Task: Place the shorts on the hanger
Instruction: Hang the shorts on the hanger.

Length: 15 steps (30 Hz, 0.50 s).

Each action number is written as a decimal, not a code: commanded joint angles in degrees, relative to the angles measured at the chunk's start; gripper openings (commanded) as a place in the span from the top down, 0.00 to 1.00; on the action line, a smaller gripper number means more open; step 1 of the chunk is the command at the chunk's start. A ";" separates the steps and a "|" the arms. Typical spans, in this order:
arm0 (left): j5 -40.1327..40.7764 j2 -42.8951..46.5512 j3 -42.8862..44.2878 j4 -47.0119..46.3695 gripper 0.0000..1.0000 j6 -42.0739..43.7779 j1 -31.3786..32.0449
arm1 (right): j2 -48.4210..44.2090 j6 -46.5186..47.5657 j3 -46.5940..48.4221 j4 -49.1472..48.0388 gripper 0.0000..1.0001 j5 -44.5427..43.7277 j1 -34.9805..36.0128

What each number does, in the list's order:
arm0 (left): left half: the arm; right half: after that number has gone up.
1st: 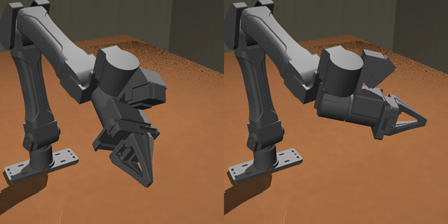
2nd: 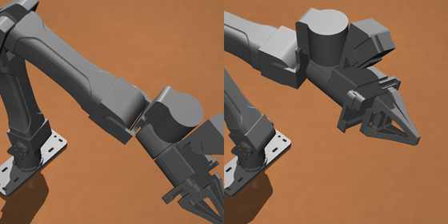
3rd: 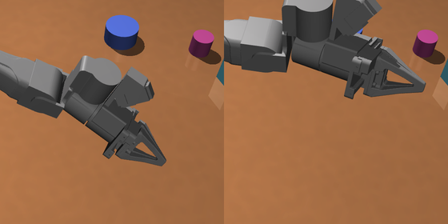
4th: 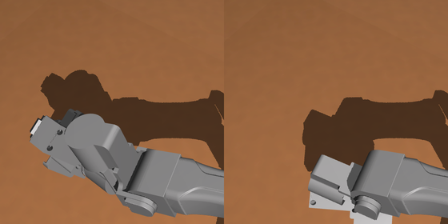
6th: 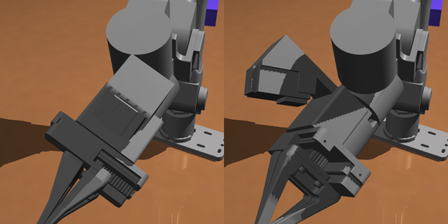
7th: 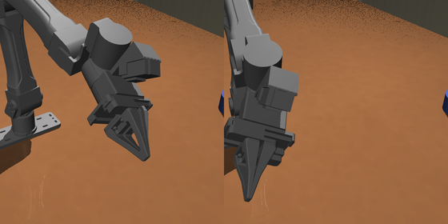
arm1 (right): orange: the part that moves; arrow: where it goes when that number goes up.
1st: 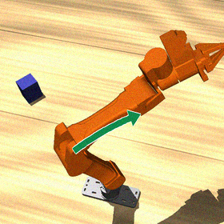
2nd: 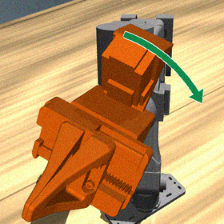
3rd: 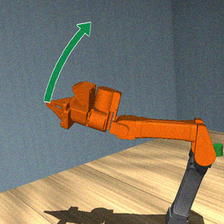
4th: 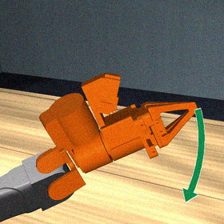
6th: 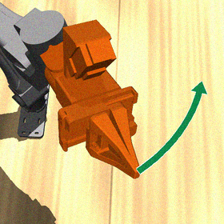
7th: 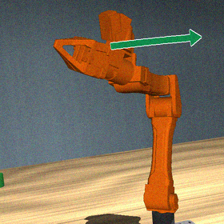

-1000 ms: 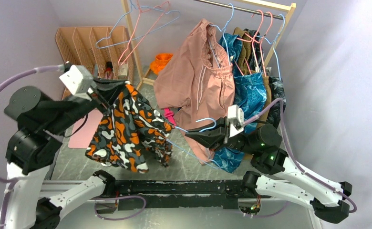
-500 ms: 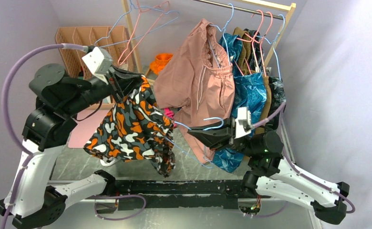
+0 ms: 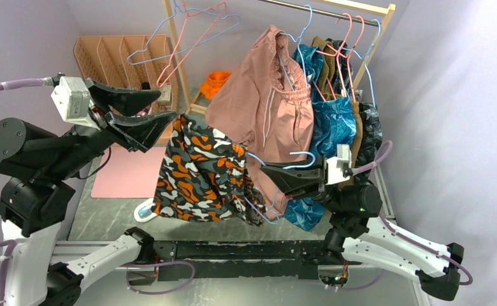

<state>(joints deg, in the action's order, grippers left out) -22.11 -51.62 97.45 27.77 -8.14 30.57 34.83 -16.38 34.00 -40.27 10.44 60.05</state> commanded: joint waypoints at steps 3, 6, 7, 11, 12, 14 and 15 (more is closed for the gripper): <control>3.74 2.55 -2.41 -3.44 0.35 -3.94 -0.29 | -0.91 0.02 0.34 -5.90 1.00 -3.11 -0.27; 2.65 3.42 -2.82 -2.07 0.38 -7.55 -0.24 | -1.24 2.13 1.33 -2.15 1.00 -5.25 -0.28; 1.59 3.63 -3.61 -1.67 0.39 -9.02 -0.24 | -1.24 2.86 1.73 -0.84 1.00 -5.98 -0.24; -3.78 4.80 -10.23 -2.11 0.42 -16.66 -0.25 | -0.53 5.43 3.07 2.89 1.00 -9.71 -0.24; -5.06 4.81 -11.86 -2.19 0.42 -17.73 -0.27 | -0.11 5.88 3.42 3.61 1.00 -10.74 -0.27; -6.41 4.54 -14.66 -2.09 0.43 -19.14 -0.25 | 0.99 6.90 3.98 4.76 1.00 -12.58 -0.28; -6.71 4.38 -15.72 -1.77 0.43 -19.19 -0.29 | 1.48 7.22 4.24 5.10 1.00 -13.45 -0.27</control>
<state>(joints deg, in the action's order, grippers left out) -24.08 -45.84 86.41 25.71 -21.54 30.57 35.40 -12.34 35.38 -36.01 2.50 60.05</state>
